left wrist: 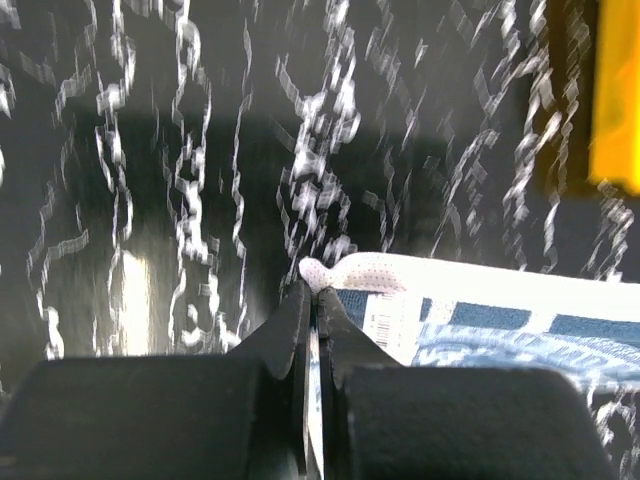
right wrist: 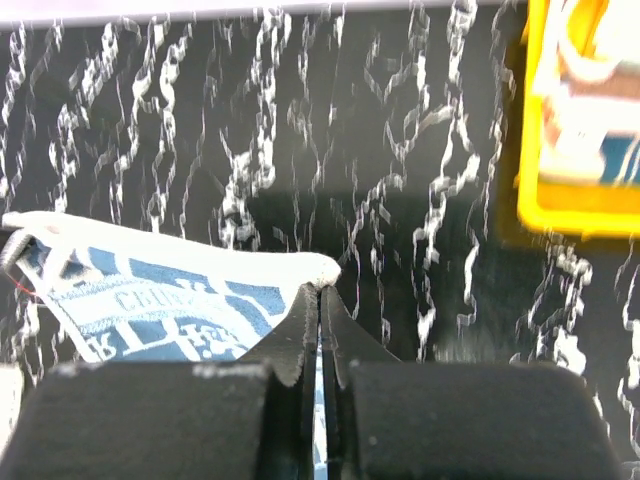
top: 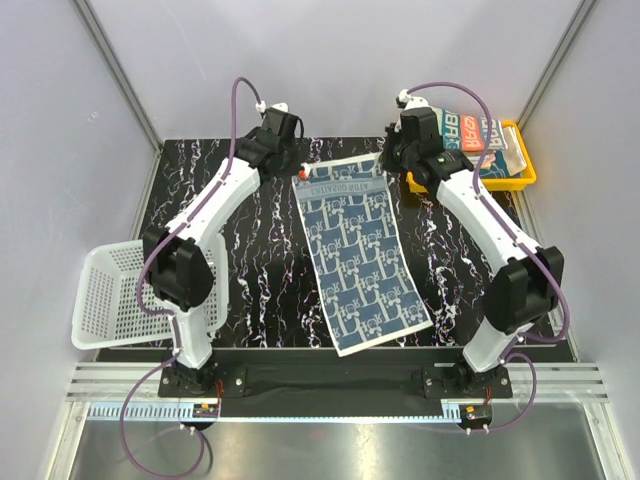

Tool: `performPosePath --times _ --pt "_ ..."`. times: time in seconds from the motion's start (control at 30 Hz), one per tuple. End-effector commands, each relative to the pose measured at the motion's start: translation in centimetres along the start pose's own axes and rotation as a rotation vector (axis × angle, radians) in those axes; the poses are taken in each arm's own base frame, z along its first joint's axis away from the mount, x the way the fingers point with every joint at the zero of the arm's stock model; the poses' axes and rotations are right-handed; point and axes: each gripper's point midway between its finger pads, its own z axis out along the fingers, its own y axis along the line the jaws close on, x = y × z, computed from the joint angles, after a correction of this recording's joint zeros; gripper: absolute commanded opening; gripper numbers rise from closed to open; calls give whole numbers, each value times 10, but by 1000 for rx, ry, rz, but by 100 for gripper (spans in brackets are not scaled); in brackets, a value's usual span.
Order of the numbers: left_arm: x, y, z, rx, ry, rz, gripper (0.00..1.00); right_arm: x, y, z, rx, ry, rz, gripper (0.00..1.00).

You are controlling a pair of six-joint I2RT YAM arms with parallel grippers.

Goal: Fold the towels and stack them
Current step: Flatten out the crumpled towel, then fold the towel

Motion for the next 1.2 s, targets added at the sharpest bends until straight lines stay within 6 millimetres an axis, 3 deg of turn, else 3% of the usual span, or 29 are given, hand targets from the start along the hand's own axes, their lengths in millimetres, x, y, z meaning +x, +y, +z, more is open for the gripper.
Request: performPosePath --times 0.0,0.03,0.1,0.13,0.17,0.2,0.23,0.27,0.3,0.47,0.57,0.63,0.8,0.87,0.9,0.93,0.97,1.0,1.03,1.07,1.1,1.17 --pt "-27 3 12 -34 -41 58 0 -31 -3 18 55 -69 -22 0" --pt "-45 -3 10 -19 -75 50 0 -34 -4 24 55 -70 -32 0" --pt "-47 -4 33 -21 -57 49 0 -41 -4 48 57 -74 -33 0" --pt "-63 -8 32 -4 -88 36 0 -43 -7 56 63 -72 -27 0" --pt "-63 1 52 -23 -73 23 0 -34 -15 77 77 -42 -21 0" --pt "-68 2 58 -11 -76 6 0 -51 -16 80 74 -74 -9 0" --pt "-83 8 60 0 -103 -20 0 -42 -22 98 84 -51 1 0" --pt "-86 11 67 4 -105 -34 0 -58 -26 100 83 -83 15 0" --pt "-85 13 79 21 -92 -52 0 -58 -31 106 87 -78 24 0" --pt "-103 21 99 95 -131 -120 0 -61 -51 130 97 -86 59 0" --pt "-107 17 105 135 -142 -130 0 -66 -53 127 89 -108 71 0" --pt "-108 7 105 196 -138 -133 0 -56 -58 130 99 -105 78 0" --pt "-106 -2 103 241 -112 -183 0 -58 -69 115 116 -120 91 0" --pt "-81 1 110 231 -61 -190 0 -60 -67 107 106 -123 87 0" --pt "-90 -2 88 243 -95 -190 0 -51 -67 106 103 -106 88 0" --pt "-90 -7 83 252 -120 -186 0 -49 -67 104 100 -102 96 0" --pt "-62 2 88 220 -72 -182 0 -42 -66 98 92 -89 99 0" --pt "-73 2 69 218 -120 -186 0 -41 -65 94 85 -92 105 0" --pt "-64 1 63 215 -112 -185 0 -44 -62 84 77 -102 109 0" --pt "-45 10 66 187 -77 -187 0 -29 -63 83 71 -71 113 0" --pt "-48 9 50 193 -102 -193 0 -25 -64 79 69 -62 112 0" --pt "-37 8 41 194 -100 -191 0 -11 -63 65 62 -44 125 0"
